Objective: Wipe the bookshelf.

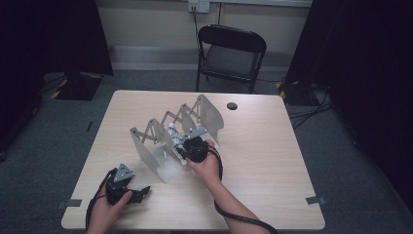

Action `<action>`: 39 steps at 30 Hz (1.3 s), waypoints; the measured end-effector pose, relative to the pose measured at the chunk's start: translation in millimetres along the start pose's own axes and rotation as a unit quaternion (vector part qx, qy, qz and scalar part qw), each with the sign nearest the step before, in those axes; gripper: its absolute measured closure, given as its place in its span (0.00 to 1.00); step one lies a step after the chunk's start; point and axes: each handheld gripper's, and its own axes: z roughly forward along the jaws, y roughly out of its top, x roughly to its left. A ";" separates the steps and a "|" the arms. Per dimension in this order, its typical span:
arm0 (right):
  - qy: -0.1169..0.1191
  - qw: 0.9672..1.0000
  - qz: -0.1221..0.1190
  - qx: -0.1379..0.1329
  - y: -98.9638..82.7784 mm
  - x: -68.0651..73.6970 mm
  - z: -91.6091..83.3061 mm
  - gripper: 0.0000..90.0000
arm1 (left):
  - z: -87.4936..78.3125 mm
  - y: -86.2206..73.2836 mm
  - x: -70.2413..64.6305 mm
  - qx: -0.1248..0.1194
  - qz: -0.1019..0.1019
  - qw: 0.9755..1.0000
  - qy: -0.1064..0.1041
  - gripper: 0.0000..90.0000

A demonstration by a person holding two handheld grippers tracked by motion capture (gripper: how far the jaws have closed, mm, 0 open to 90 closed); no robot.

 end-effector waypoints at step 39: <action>-0.046 0.998 0.029 -0.039 24.9 -19.3 -35.9 0.86 | -0.1 0.0 0.1 0.000 0.001 1.000 0.000 0.12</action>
